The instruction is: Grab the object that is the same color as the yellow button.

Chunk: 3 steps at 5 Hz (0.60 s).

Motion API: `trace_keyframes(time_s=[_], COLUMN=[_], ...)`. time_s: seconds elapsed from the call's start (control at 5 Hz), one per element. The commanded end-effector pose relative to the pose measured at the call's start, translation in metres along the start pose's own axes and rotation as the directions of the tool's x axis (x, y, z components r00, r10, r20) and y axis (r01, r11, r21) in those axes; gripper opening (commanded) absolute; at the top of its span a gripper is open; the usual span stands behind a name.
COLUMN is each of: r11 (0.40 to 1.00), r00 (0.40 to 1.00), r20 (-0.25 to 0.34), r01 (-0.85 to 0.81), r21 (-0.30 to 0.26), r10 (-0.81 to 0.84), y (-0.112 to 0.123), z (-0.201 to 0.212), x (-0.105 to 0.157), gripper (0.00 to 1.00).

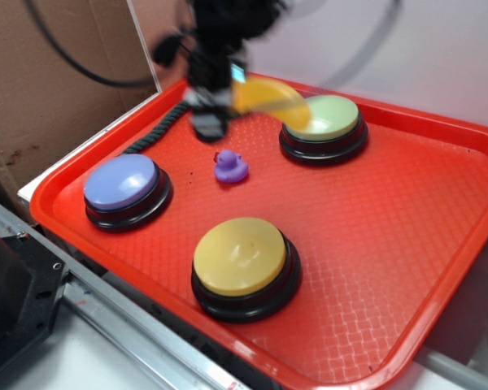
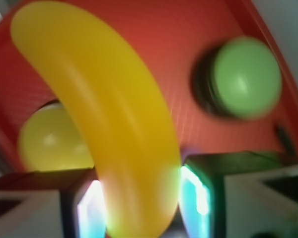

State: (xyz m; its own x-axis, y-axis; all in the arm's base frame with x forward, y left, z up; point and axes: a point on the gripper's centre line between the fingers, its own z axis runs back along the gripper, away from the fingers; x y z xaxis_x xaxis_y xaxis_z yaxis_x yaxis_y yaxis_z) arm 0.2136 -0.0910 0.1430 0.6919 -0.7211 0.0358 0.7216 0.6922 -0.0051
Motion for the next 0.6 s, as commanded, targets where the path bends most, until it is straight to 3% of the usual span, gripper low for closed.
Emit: trace_keyframes(time_s=[0.0, 0.2, 0.4], r11=[0.885, 0.871, 0.856], r00=[0.881, 0.871, 0.857], r20=[0.091, 0.039, 0.051], r01=[-0.466, -0.49, -0.515], r21=[0.003, 0.037, 0.051], r10=[0.463, 0.489, 0.513], y=[-0.06, -0.065, -0.067], z=[0.102, 0.151, 0.175], x=[-0.029, -0.024, -0.026], gripper=[0.0, 0.0, 0.0])
